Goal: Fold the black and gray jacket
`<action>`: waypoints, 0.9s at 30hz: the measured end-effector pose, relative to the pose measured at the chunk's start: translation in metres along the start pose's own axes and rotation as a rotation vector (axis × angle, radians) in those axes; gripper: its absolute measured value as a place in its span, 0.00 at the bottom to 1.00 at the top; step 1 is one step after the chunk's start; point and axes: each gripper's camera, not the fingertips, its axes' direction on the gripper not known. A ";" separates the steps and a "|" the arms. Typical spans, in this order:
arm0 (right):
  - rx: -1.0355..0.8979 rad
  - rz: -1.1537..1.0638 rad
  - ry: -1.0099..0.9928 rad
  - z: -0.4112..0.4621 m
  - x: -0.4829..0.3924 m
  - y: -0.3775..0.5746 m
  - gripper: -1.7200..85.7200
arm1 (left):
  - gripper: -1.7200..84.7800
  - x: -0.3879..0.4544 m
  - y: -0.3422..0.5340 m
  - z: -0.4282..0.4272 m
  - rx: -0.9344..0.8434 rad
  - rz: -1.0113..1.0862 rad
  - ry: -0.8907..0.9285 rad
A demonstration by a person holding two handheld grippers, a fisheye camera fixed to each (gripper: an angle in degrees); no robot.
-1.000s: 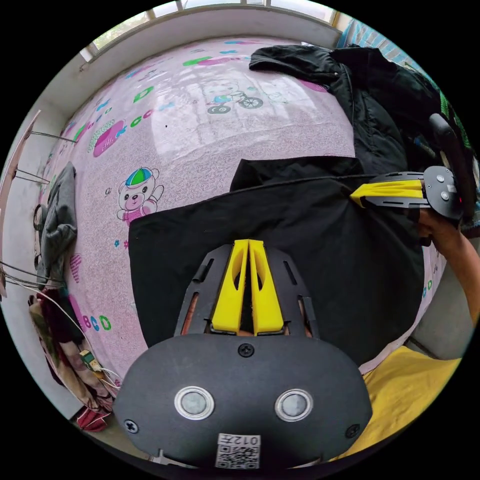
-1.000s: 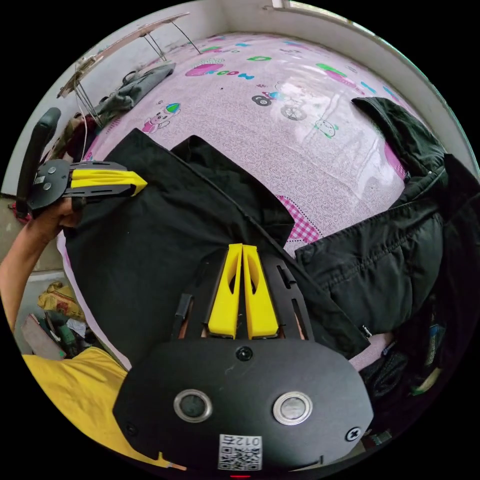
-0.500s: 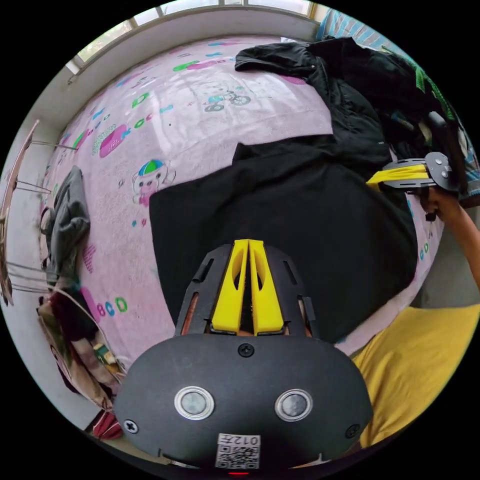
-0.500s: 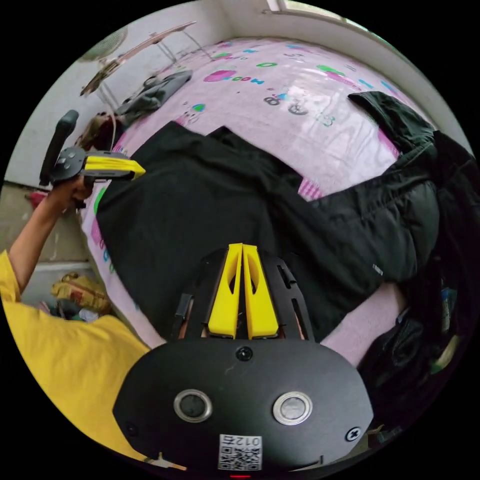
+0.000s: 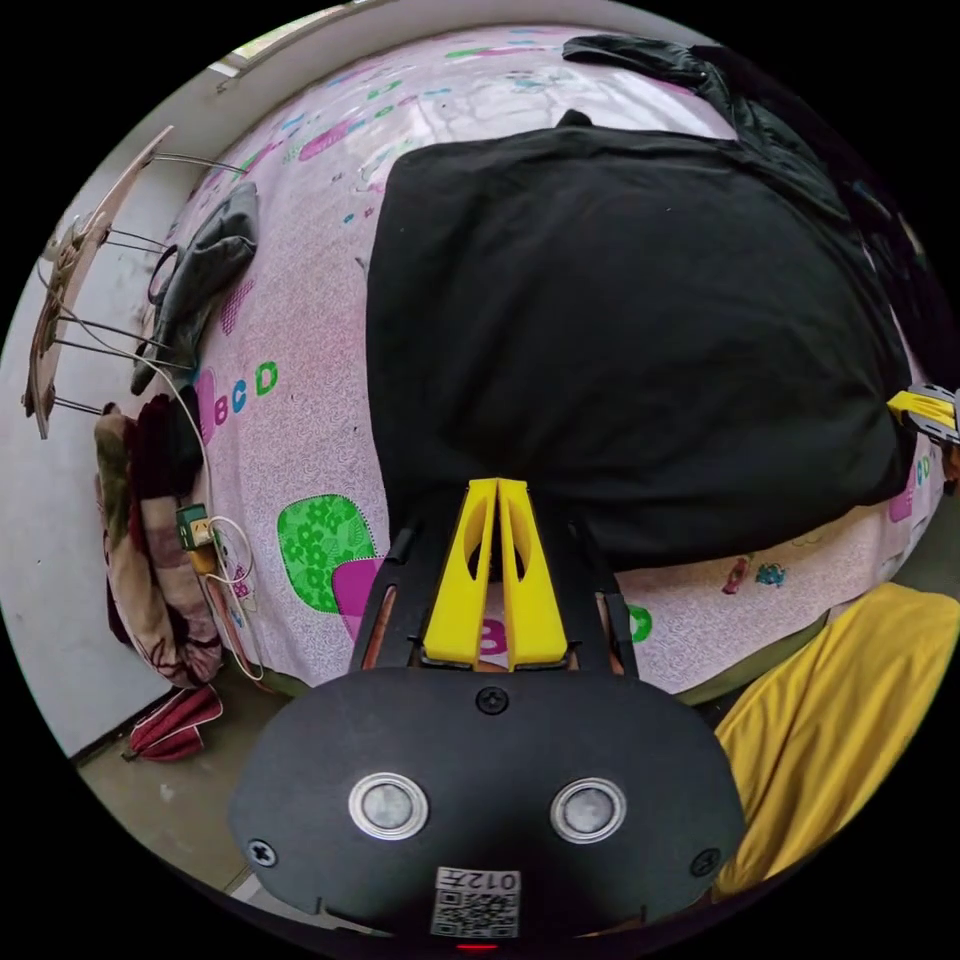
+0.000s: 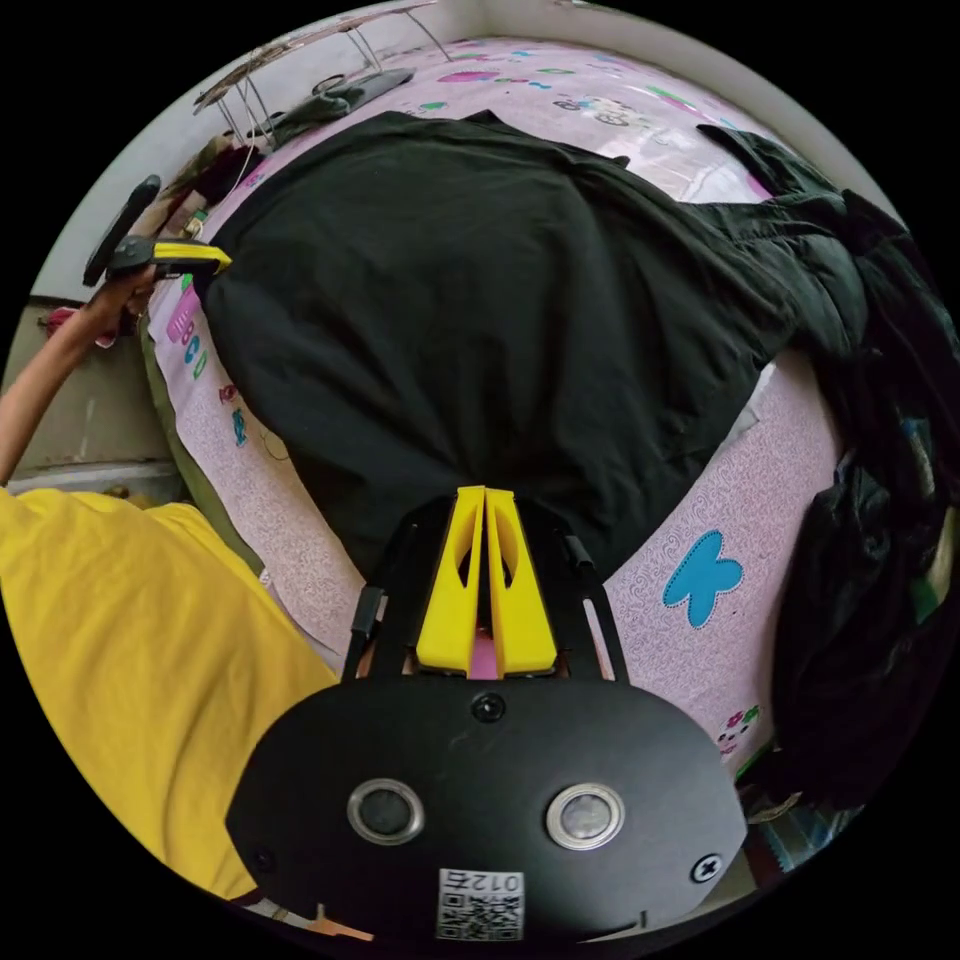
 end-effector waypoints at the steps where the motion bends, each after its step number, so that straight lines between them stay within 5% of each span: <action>1: -0.008 -0.027 0.017 0.004 -0.002 0.001 0.02 | 0.02 0.001 0.000 0.002 -0.004 0.004 0.001; 7: 0.044 0.070 -0.050 -0.005 0.007 0.031 0.02 | 0.02 0.008 0.018 -0.016 0.058 0.000 0.016; 14: 0.071 0.192 -0.079 0.007 0.019 0.107 0.03 | 0.02 0.104 0.045 -0.070 0.254 0.183 0.286; 27: 0.163 0.232 -0.150 0.047 0.001 0.126 0.08 | 0.02 0.274 0.026 -0.071 0.217 0.543 0.204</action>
